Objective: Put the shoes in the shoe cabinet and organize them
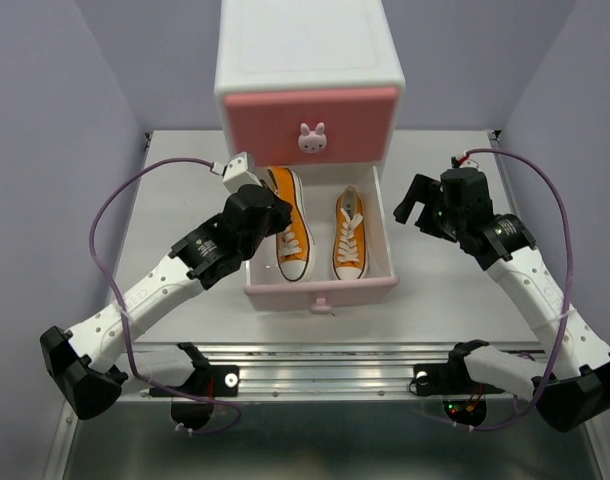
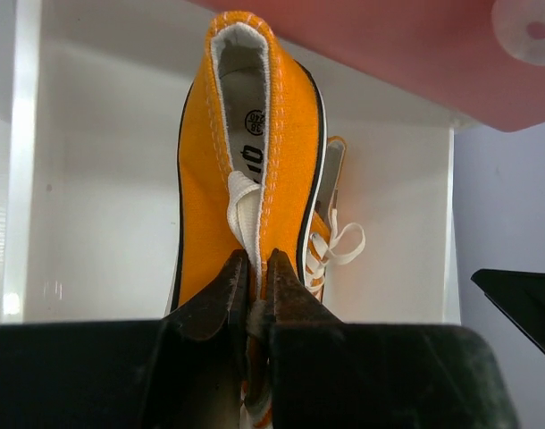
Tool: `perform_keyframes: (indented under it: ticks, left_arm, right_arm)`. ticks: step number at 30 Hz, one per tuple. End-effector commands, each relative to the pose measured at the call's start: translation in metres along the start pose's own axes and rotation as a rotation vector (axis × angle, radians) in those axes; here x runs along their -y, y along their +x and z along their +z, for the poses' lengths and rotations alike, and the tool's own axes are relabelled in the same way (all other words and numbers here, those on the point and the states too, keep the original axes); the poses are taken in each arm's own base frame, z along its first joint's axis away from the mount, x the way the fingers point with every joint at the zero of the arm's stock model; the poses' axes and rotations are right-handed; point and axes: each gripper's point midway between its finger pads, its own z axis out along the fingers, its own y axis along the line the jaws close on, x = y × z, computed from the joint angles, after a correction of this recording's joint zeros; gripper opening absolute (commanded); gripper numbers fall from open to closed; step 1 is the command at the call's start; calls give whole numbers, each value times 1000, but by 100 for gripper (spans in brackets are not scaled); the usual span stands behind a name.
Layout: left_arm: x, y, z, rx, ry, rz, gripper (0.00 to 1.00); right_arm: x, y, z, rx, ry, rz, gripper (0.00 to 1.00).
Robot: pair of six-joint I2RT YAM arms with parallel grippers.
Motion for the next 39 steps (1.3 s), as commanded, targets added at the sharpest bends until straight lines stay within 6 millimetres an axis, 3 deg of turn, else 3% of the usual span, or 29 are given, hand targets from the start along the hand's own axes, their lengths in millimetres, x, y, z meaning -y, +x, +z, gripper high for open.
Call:
perform_keyframes:
  ticks: [1,9,19,30,39]
  left_arm:
    - [16,0,9,33,60,2,0]
    - [-2,20,50,49,-42,95,0]
    - [3,57,85,-45,-57,75,0]
    - [13,56,110,-13,-94,80,0]
    - [25,66,130,-30,-91,81,0]
  right_arm:
    - [-4,-7,-6,27,-15,11,100]
    - [-2,-11,-13,41,-7,31,100]
    - [3,-13,-15,54,16,22,100]
    - [7,-13,-15,58,29,0,100]
    - [10,-18,-13,78,54,-9,100]
